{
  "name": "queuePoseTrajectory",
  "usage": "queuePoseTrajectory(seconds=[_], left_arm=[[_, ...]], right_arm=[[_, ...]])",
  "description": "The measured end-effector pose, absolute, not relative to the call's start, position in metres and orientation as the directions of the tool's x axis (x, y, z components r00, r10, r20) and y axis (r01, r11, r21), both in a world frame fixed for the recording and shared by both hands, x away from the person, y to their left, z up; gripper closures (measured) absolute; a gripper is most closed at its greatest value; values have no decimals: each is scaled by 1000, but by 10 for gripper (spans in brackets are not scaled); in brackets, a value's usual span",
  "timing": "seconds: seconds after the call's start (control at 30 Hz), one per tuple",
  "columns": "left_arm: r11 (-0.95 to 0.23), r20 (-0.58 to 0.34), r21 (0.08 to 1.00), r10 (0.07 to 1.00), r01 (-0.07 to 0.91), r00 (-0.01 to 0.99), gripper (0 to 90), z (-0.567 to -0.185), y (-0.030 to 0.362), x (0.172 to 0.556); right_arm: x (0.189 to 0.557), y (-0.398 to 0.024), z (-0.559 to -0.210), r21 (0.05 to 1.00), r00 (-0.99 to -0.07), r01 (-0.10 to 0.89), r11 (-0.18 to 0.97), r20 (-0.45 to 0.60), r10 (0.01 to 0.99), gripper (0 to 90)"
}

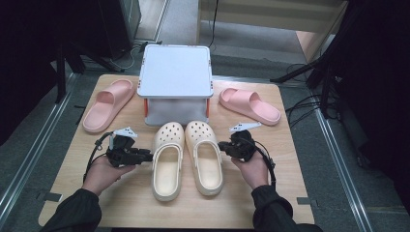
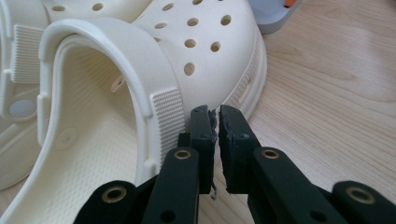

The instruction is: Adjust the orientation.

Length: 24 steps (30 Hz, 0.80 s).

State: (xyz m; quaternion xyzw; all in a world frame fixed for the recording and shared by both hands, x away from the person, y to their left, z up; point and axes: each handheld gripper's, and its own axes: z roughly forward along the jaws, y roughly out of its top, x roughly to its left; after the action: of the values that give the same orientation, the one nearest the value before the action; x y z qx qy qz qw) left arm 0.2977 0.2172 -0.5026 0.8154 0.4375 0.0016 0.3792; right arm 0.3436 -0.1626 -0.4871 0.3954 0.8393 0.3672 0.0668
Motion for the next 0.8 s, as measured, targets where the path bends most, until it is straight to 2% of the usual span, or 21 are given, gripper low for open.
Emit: queuePoseTrajectory(seconds=[0.5, 0.67, 0.8], left_arm=[[-364, -330, 620, 683, 695, 652, 676, -503, 206, 294], [-343, -373, 617, 665, 708, 647, 674, -506, 203, 295], [-350, -366, 621, 662, 701, 654, 677, -506, 199, 294]], right_arm=[[346, -162, -490, 671, -677, 622, 404, 202, 707, 837], [346, -162, -491, 683, -680, 618, 390, 215, 701, 853], [347, -160, -493, 685, -685, 611, 398, 204, 700, 850]])
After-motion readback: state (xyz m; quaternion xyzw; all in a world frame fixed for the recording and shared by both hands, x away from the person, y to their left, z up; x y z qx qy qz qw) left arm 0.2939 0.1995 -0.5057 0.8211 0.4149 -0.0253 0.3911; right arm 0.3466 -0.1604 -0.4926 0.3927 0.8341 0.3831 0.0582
